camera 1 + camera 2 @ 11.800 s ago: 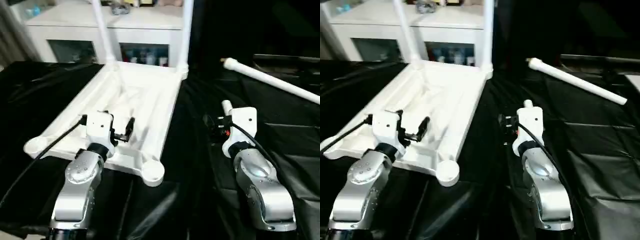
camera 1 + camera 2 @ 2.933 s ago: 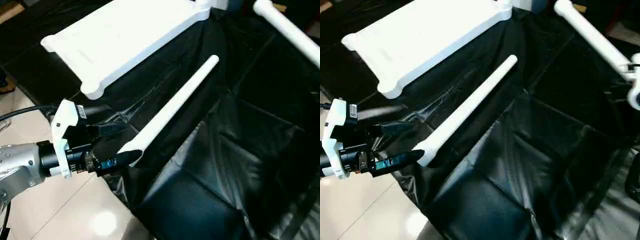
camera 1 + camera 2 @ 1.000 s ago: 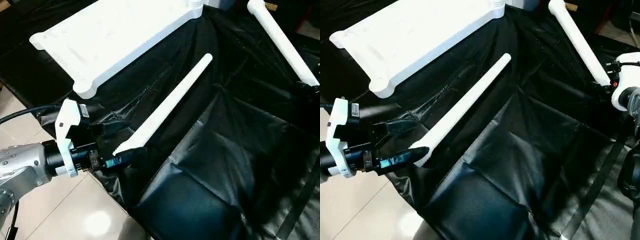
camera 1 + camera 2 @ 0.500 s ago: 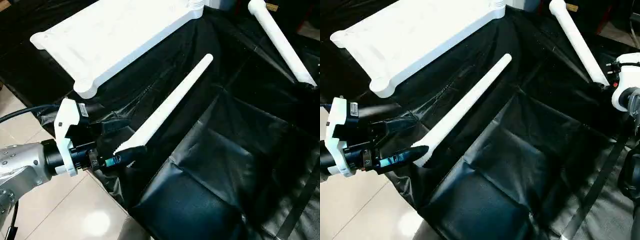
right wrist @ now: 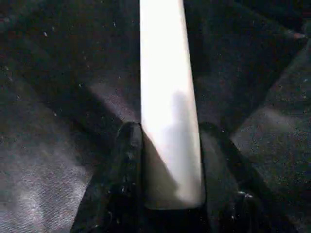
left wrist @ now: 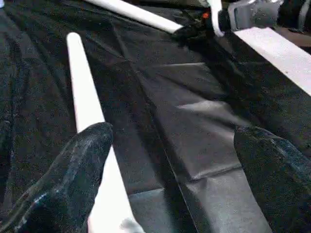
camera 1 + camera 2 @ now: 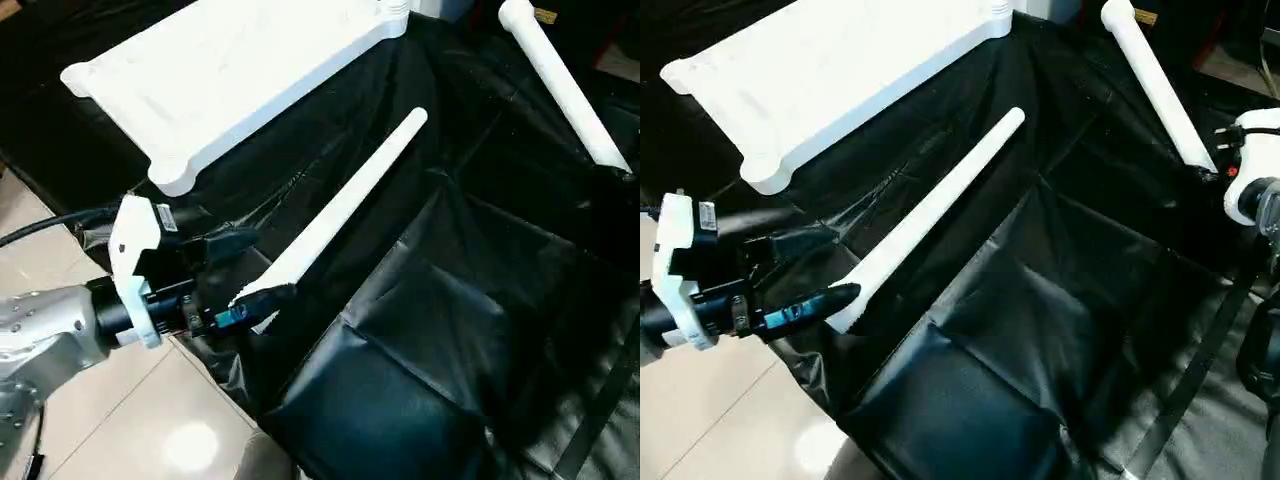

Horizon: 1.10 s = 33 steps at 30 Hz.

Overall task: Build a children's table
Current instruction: Pick table leg

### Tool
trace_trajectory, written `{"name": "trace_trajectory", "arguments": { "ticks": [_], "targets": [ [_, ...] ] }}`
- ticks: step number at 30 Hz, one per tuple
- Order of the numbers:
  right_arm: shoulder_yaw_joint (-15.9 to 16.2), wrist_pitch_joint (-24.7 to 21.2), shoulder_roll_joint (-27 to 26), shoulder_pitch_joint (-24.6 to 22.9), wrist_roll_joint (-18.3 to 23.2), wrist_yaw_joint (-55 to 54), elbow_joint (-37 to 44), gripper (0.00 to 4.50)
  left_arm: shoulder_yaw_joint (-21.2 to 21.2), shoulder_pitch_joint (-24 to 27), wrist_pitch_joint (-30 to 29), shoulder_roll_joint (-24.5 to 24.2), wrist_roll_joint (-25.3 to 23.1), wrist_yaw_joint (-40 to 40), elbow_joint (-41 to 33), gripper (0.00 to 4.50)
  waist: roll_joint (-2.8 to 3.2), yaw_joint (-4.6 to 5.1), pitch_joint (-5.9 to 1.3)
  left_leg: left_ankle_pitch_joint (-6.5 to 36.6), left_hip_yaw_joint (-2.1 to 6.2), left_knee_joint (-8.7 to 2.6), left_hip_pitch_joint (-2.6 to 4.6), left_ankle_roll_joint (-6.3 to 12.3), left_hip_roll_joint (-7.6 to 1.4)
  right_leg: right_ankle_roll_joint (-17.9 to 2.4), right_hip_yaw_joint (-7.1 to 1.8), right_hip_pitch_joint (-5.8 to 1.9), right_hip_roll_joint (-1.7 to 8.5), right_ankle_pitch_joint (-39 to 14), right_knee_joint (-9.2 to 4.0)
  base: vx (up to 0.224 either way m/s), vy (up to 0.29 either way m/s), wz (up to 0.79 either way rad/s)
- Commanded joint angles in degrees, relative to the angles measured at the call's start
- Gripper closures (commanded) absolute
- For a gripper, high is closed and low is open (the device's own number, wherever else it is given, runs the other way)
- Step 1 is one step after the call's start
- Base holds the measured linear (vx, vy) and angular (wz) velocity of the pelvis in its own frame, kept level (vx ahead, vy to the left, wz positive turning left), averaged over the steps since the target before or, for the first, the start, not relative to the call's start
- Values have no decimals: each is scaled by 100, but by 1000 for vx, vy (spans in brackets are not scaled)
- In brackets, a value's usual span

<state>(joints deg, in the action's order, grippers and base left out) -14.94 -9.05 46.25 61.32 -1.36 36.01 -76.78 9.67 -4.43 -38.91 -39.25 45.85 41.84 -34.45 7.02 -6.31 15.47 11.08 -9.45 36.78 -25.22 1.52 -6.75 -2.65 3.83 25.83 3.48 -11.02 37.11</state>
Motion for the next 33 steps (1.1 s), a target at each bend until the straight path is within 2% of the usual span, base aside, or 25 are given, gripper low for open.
{"name": "trace_trajectory", "arguments": {
  "ticks": [1, 3, 4, 6, 11, 14, 15, 16, 17, 18, 19, 20, 21, 23, 24, 25, 27, 28, 29, 30, 31, 32, 33],
  "targets": [
    [-372, 215, 213, 58, 366, -57, 63, 329, -86, 86, 103, 51, -132, -68, 20, 0, -346, 46, -688, -288, 233, -283, 155, 1551, -538, -1872, -344, -418, 538, -475, -318, 0, 0, 0],
    [-412, 291, 209, 62, 411, -5, 78, 329, -121, 99, 125, 99, -144, -99, 15, 0, -335, 62, -680, -224, 233, -289, 162, 1525, -543, -1843, -339, -405, 530, -604, -330, 0, 0, 0],
    [-448, 345, 191, 66, 455, 59, 95, 329, -159, 111, 144, 148, -161, -136, 1, 0, -364, 73, -689, -175, 224, -295, 177, 1487, -550, -1843, -340, -398, 526, -653, -342, 0, 0, 0],
    [-523, 379, 154, 82, 538, 103, 116, 329, -178, 126, 171, 195, -185, -176, -2, 0, -351, 70, -685, -87, 222, -300, 185, 1435, -553, -1842, -343, -393, 531, -720, -350, 0, 0, 0],
    [-756, 540, 92, 33, 819, 204, 207, 329, -262, 110, 392, 387, -592, -547, 78, 0, -472, 98, -701, 187, 183, -324, 201, 1268, -564, -1780, -356, -408, 550, -956, -401, 0, 0, 0],
    [-1040, 653, 95, -125, 1143, 409, 307, 329, -522, 30, 564, 628, -1147, -1031, 226, 0, -454, 102, -715, 326, 169, -330, 230, 1191, -582, -1731, -357, -395, 548, -1077, -425, 0, 0, 0],
    [-1105, 717, 78, -213, 1221, 468, 356, 329, -587, 27, 596, 716, -1217, -1117, 252, 0, -417, 82, -719, 395, 155, -342, 253, 1109, -605, -1717, -355, -375, 550, -1074, -443, 0, 0, 0],
    [-1199, 748, 40, -338, 1331, 522, 439, 329, -690, 39, 659, 826, -1294, -1185, 280, 0, -379, 73, -741, 359, 161, -338, 249, 1106, -608, -1724, -357, -389, 548, -976, -423, 0, 0, 0],
    [-1215, 752, 32, -361, 1350, 530, 454, 329, -707, 42, 669, 845, -1304, -1196, 285, 0, -393, 72, -753, 337, 148, -345, 256, 1097, -615, -1782, -347, -381, 542, -835, -414, 0, 0, 0],
    [-1275, 765, 9, -425, 1414, 577, 504, 329, -752, 39, 720, 906, -1341, -1235, 315, 0, -345, 62, -760, 339, 157, -339, 245, 1095, -610, -1820, -342, -395, 551, -781, -396, 0, 0, 0],
    [-1325, 773, -8, -464, 1470, 602, 541, 329, -777, 30, 762, 950, -1362, -1257, 347, 0, -397, 69, -768, 330, 154, -342, 215, 1107, -606, -1865, -338, -422, 565, -649, -382, 0, 0, 0],
    [-1396, 755, -26, -503, 1553, 632, 582, 329, -801, 3, 798, 998, -1374, -1272, 395, 0, -397, 69, -768, 330, 154, -342, 215, 1107, -606, -1865, -338, -422, 565, -649, -382, 0, 0, 0],
    [-1466, 739, -47, -549, 1639, 677, 628, 329, -824, -21, 837, 1045, -1397, -1275, 440, 0, -261, 47, -777, 316, 161, -327, 219, 1102, -602, -1881, -329, -417, 572, -583, -370, 0, 0, 0],
    [-1540, 743, -103, -704, 1762, 784, 786, 329, -906, -107, 924, 1079, -1472, -1179, 595, 0, -266, 48, -785, 293, 155, -335, 210, 1165, -603, -1920, -315, -420, 564, -347, -350, 0, 0, 0],
    [-1549, 740, -115, -763, 1793, 836, 844, 329, -933, -135, 967, 1074, -1511, -1140, 654, 0, -291, 53, -788, 288, 147, -338, 205, 1196, -598, -1912, -318, -427, 568, -318, -354, 0, 0, 0],
    [-1568, 705, -119, -817, 1829, 893, 895, 329, -942, -163, 996, 1077, -1541, -1131, 703, 0, -293, 57, -812, 268, 136, -325, 202, 1250, -593, -1899, -316, -440, 591, -340, -346, 0, 0, 0],
    [-1595, 590, -123, -975, 1924, 1068, 1074, 329, -934, -200, 1036, 1135, -1667, -1237, 767, 0, -304, 60, -810, 291, 127, -327, 196, 1259, -590, -1867, -315, -441, 590, -434, -369, 0, 0, 0],
    [-1595, 590, -123, -975, 1924, 1068, 1074, 329, -934, -200, 1036, 1135, -1667, -1237, 767, 0, -285, 43, -816, 329, 125, -325, 220, 1233, -602, -1832, -316, -432, 599, -535, -379, 0, 0, 0],
    [-1614, 536, -126, -1050, 1962, 1115, 1163, 329, -935, -196, 1044, 1145, -1709, -1277, 773, 0, -360, 70, -826, 294, 126, -336, 202, 1217, -598, -1825, -309, -447, 588, -552, -373, 0, 0, 0],
    [-1655, 296, -168, -1383, 2145, 1338, 1621, 329, -964, -172, 1125, 1187, -1955, -1502, 806, 0, -428, 75, -837, 256, 119, -336, 202, 1252, -598, -1802, -318, -455, 594, -539, -379, 0, 0, 0],
    [-1674, 154, -199, -1580, 2254, 1466, 1900, 329, -987, -155, 1181, 1207, -2104, -1638, 825, 0, -350, 55, -825, 213, 128, -332, 201, 1325, -611, -1681, -318, -433, 593, -567, -395, 0, 0, 0],
    [-1696, -88, -290, -1903, 2405, 1512, 2427, 329, -971, -124, 1166, 1272, -2144, -1762, 822, 0, -361, 54, -827, 189, 135, -336, 197, 1340, -608, -1625, -318, -447, 586, -558, -397, 0, 0, 0],
    [-1707, -196, -351, -2085, 2479, 1497, 2730, 330, -974, -111, 1183, 1312, -2195, -1843, 818, 0, -395, 64, -859, 193, 144, -340, 215, 1321, -626, -1622, -301, -433, 590, -627, -396, 0, 0, 0]
  ]
}}
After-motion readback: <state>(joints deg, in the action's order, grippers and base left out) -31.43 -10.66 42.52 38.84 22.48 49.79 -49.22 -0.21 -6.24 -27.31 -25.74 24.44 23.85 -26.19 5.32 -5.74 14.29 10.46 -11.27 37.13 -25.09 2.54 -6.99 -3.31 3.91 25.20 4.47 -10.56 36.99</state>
